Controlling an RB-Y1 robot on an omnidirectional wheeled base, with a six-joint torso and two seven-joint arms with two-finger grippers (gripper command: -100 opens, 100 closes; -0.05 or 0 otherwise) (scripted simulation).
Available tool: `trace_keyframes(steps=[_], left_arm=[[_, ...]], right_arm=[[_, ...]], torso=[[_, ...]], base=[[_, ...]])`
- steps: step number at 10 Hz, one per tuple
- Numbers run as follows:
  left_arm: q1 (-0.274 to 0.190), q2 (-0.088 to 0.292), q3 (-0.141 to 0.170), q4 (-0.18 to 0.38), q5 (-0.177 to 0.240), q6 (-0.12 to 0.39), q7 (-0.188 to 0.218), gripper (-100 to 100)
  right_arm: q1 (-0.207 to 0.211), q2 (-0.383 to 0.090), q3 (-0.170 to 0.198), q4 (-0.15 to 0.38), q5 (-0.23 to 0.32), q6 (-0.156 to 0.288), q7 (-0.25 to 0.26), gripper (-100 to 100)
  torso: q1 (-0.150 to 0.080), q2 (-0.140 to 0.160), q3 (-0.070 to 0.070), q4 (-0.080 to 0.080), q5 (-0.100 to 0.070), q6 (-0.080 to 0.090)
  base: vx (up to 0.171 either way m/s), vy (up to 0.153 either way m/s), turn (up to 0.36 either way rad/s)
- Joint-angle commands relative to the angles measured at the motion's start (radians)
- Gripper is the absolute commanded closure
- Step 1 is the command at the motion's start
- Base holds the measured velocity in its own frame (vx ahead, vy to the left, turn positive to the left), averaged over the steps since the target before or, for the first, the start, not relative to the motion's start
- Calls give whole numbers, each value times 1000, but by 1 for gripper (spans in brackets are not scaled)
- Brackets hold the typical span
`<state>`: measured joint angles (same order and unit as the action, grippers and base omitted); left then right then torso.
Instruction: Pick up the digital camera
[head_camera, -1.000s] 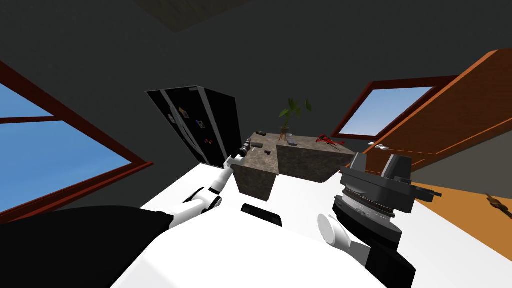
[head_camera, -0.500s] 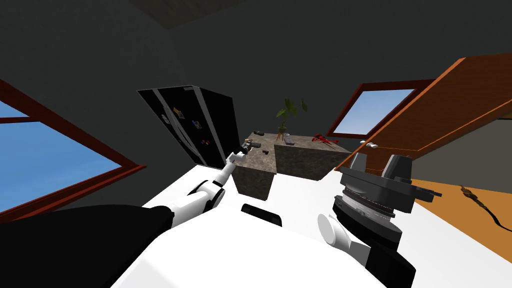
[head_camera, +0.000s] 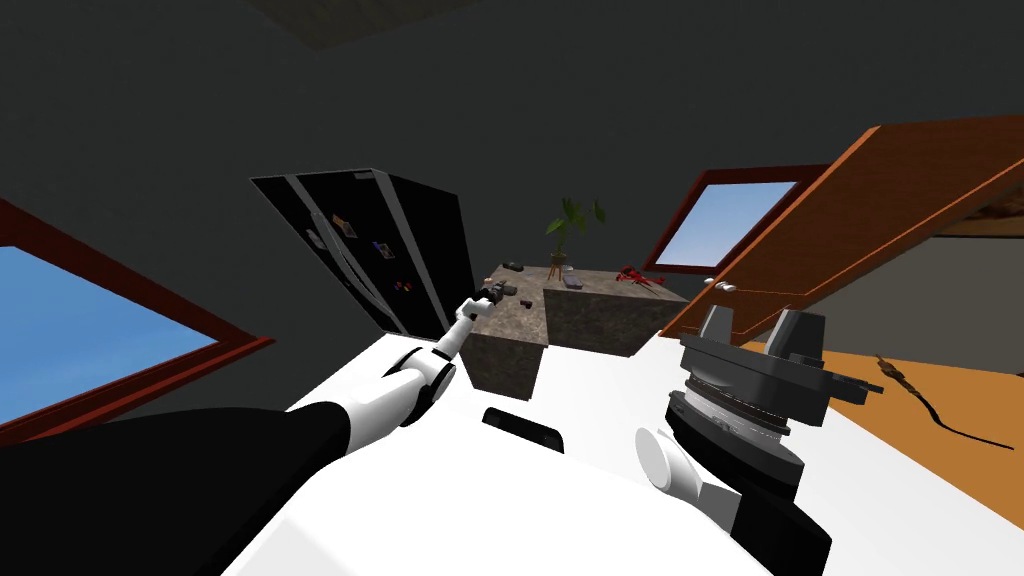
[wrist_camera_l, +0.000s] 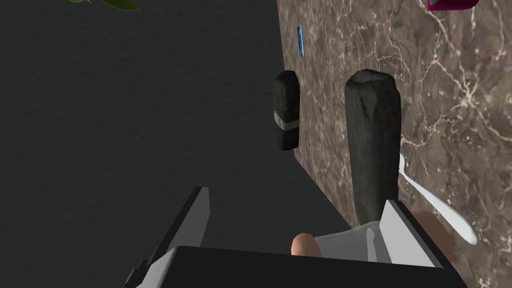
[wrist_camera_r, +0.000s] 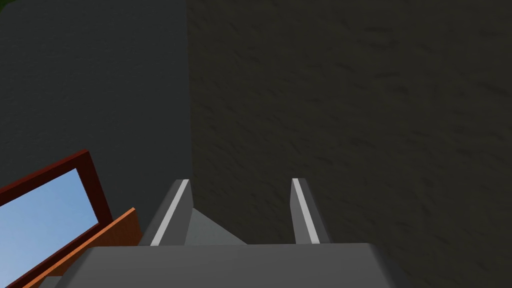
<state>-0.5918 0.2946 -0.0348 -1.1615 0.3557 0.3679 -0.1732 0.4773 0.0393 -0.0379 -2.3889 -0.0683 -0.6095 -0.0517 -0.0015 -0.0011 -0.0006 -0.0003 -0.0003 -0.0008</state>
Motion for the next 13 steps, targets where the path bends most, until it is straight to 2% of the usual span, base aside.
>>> trace_keyframes(steps=[1, 2, 3, 4, 5, 6, 7, 8, 9, 10, 11, 13], left_arm=[[-50, 11, 0, 50, 2, 50, 12, -100], [-53, 11, 0, 74, 2, 75, 12, -100], [-94, 20, -1, 103, 2, 107, 23, -100], [-103, 20, -1, 139, 2, 130, 23, -100], [-151, 28, -2, 184, 1, 154, 35, -100], [-151, 28, -2, 204, 1, 180, 35, -100], [-195, 37, -3, 236, 0, 212, 48, -100], [-197, 37, -3, 264, 0, 238, 48, -100], [-239, 44, -4, 296, -3, 266, 62, -100], [-241, 44, -4, 321, -3, 290, 62, -100], [-282, 51, -5, 352, -5, 320, 76, -100], [-282, 51, -5, 388, -5, 340, 76, -100]], right_arm=[[0, 0, 0, 0, 0, 0, 0, 0], [0, 0, 0, 0, 0, 0, 0, 0], [0, 0, 0, 0, 0, 0, 0, 0], [0, 0, 0, 0, 0, 0, 0, 0], [0, 0, 0, 0, 0, 0, 0, 0], [0, 0, 0, 0, 0, 0, 0, 0], [0, 0, 0, 0, 0, 0, 0, 0], [0, 0, 0, 0, 0, 0, 0, 0], [0, 0, 0, 0, 0, 0, 0, 0], [0, 0, 0, 0, 0, 0, 0, 0], [0, 0, 0, 0, 0, 0, 0, 0], [0, 0, 0, 0, 0, 0, 0, 0]], torso=[[0, 0, 0, 0, 0, 0], [-1, -1, 0, 0, 0, 0], [0, 0, 0, 0, 0, 0], [-1, -1, 0, 0, 0, 0], [0, -1, 0, 0, 0, 0], [-1, -1, 0, 0, 0, 0], [-1, 0, 0, 0, 0, 0], [-1, -1, 0, 0, 0, 0], [-1, -1, -1, 0, 0, 0], [-1, -1, -1, 0, 0, 0], [-1, -1, -1, 0, 0, 0], [-1, -1, -1, 0, 0, 0]], base=[[20, -29, -127], [17, -24, -70], [17, -34, -131], [18, -25, -53], [22, -37, -91], [19, -31, -82], [26, -33, -135], [25, -28, -60], [38, -35, -125], [34, -33, -56], [36, -39, -86], [24, -20, -30]])
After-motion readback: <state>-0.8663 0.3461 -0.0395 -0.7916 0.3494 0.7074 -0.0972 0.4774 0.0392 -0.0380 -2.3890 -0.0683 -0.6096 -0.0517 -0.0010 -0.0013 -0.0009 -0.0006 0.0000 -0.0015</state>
